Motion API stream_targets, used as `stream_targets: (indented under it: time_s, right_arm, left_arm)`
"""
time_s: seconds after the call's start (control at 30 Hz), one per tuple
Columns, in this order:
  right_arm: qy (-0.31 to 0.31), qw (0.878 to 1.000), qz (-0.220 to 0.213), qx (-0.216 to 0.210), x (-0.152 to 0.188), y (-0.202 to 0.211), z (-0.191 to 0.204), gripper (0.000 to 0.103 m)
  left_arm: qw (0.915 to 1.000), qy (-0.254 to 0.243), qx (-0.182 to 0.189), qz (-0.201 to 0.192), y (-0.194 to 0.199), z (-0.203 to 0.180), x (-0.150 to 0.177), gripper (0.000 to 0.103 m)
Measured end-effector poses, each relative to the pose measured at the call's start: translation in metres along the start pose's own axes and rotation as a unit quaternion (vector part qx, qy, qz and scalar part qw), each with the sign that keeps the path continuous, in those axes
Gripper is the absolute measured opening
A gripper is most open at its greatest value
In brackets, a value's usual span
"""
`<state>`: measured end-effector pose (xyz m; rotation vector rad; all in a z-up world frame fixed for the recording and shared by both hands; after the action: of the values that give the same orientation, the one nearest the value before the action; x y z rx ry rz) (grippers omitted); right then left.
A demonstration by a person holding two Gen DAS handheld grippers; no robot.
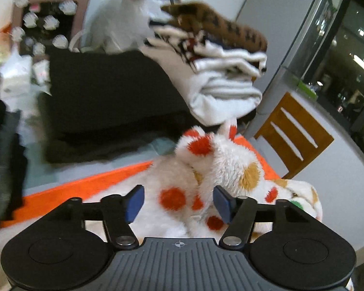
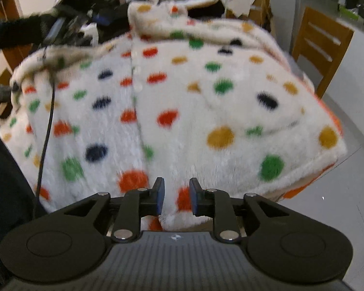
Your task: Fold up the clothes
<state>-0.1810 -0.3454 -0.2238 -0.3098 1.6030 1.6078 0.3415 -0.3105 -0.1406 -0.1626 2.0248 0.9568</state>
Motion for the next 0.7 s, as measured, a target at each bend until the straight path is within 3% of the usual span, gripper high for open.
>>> stream_targets:
  time_s: [0.23,0.43,0.7]
  right_arm:
    - [-0.005,0.999,-0.044,-0.017,-0.051,0.021,0.023,0.030]
    - [-0.005,0.998,-0.052,-0.045,-0.083,0.023,0.046,0.031]
    - [0.021,0.995,-0.053,-0.080,-0.106,0.013,0.084,0.033]
  left_arm:
    - [0.9977,-0.056,-0.013,-0.035,0.104,0.018,0.017,0.070]
    - [0.9967,-0.068,-0.030,-0.032,0.174,0.041,0.051,0.075]
    - [0.9925,-0.064,-0.100,-0.029,0.245,0.089,0.108,0.075]
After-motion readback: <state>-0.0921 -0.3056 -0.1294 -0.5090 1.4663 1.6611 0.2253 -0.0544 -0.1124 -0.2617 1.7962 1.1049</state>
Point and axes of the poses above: each gripper's, at about its wrist camera, not at the fingertips, and y roughly against the way its jaws point, z to its left, x to its underside, the point moved 10 cm from there along -y, roughly the way its jaws point, and after that the axes turned 4 degrees about -z, right-handed, at the moved point
